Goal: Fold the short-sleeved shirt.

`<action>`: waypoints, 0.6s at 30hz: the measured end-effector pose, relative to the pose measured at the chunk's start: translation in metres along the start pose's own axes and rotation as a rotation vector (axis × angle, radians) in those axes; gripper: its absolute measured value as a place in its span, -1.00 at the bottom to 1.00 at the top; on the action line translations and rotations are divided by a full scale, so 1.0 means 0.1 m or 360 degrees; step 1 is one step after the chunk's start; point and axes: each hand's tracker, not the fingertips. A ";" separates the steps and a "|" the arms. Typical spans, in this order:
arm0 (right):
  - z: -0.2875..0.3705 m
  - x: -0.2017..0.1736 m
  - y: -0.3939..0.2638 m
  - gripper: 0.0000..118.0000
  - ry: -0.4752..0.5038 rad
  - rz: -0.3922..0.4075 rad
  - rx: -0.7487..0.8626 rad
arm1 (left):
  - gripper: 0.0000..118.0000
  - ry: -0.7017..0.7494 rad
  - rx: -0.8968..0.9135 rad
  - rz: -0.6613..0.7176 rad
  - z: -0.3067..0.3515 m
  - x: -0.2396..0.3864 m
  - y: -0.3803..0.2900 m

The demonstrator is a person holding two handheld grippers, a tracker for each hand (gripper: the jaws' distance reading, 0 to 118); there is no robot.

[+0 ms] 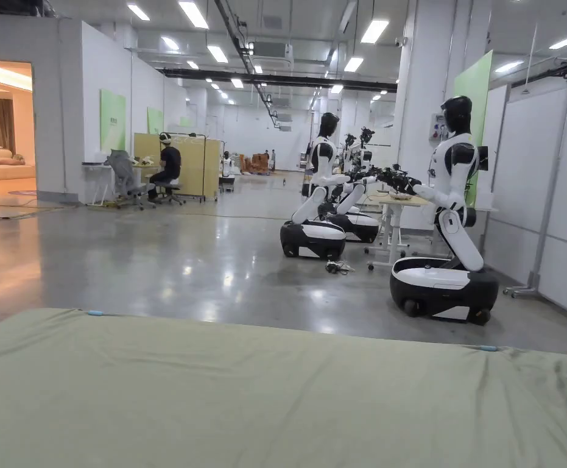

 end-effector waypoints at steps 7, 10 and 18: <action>0.02 -0.04 0.09 1.00 -0.0128 -0.0099 0.0017 | 0.60 -0.0001 0.0010 0.0011 0.00 -0.04 0.02; -0.01 -0.05 0.14 1.00 -0.0270 -0.0113 0.0000 | 0.60 -0.0013 0.0014 0.0017 0.00 -0.05 0.02; 0.03 -0.05 0.18 1.00 -0.0255 -0.0097 -0.0019 | 0.60 -0.0036 -0.0001 0.0040 -0.01 -0.04 0.00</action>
